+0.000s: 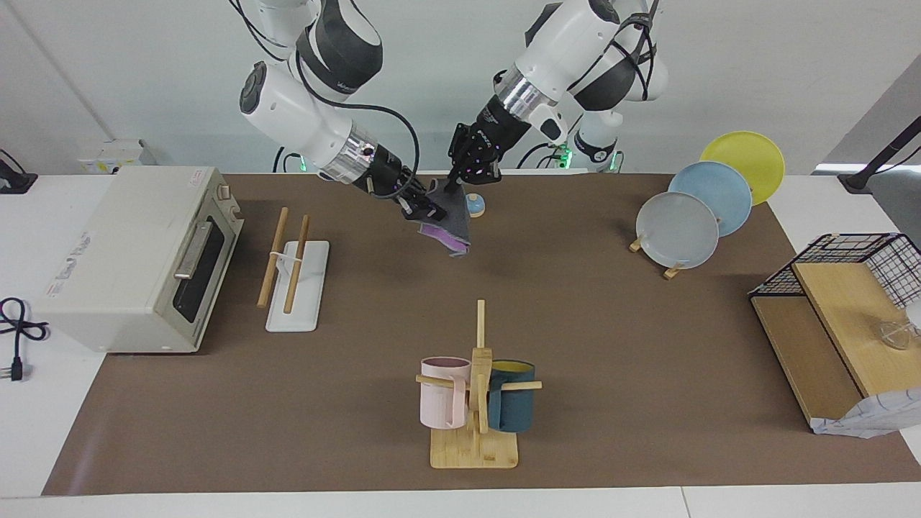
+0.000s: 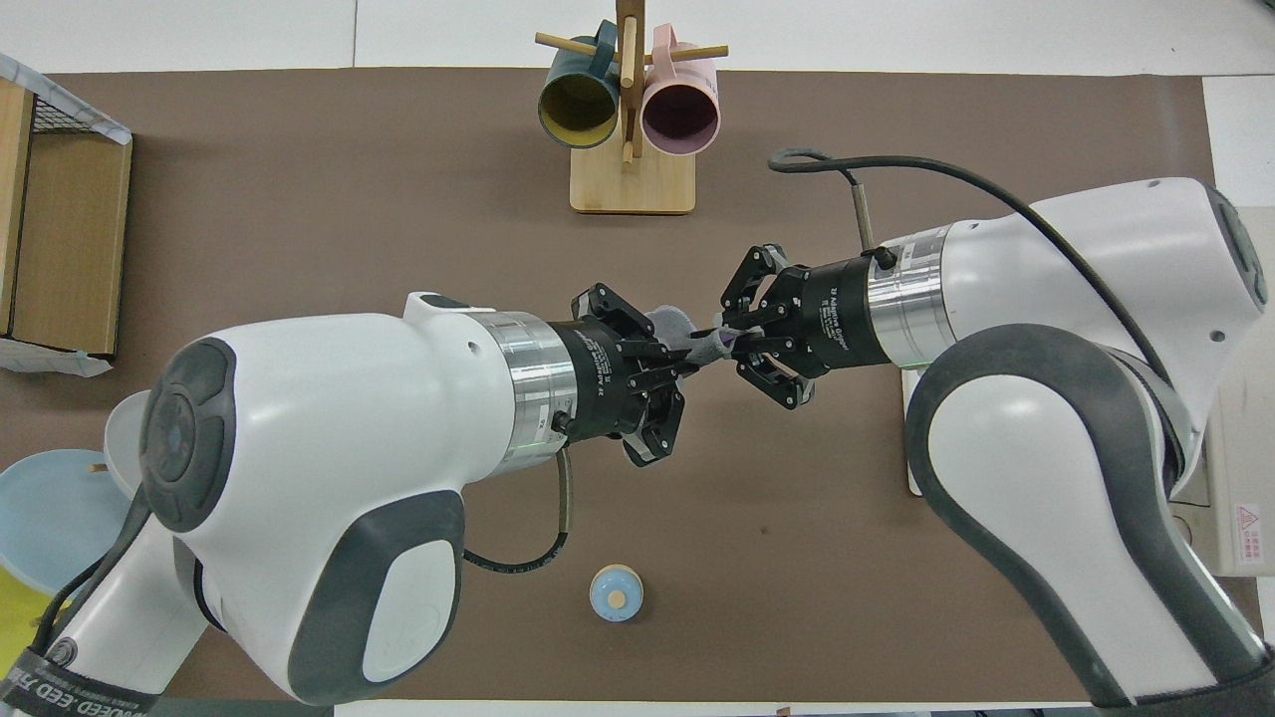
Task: Fold towel and hang on rack
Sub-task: 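Drape the towel over the wooden rods with the right gripper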
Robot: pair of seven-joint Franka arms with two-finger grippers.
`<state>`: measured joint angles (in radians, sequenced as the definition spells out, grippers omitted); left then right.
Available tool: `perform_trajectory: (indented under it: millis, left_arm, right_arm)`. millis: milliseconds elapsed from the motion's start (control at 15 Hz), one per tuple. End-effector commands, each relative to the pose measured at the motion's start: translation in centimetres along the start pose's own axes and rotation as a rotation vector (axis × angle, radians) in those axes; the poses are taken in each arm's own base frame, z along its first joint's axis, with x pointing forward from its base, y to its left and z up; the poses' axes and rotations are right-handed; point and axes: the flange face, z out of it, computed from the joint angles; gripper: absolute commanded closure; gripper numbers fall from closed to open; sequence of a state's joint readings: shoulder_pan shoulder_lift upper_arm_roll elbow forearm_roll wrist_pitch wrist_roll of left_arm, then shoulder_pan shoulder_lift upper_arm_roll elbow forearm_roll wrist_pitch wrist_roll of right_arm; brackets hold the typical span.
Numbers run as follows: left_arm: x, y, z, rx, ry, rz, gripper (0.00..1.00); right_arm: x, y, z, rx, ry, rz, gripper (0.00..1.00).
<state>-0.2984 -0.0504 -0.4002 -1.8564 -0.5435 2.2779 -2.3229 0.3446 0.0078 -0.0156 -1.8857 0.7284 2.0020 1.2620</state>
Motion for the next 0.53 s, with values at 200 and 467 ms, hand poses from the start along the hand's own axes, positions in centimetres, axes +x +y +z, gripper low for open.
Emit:
perform_trajectory:
  millis: [200,467]
  left_arm:
    - [1.9,-0.4,-0.1,-0.034,0.039,0.093,0.0]
    - [5.6,2.6,-1.1,-0.046,0.088,0.302,0.0]
  right_arm:
    - [3.5,2.5,-2.5,-0.331,0.322,-0.51,1.0]
    - [11.4,4.0,-7.3,-0.41,0.391,-0.588,1.0]
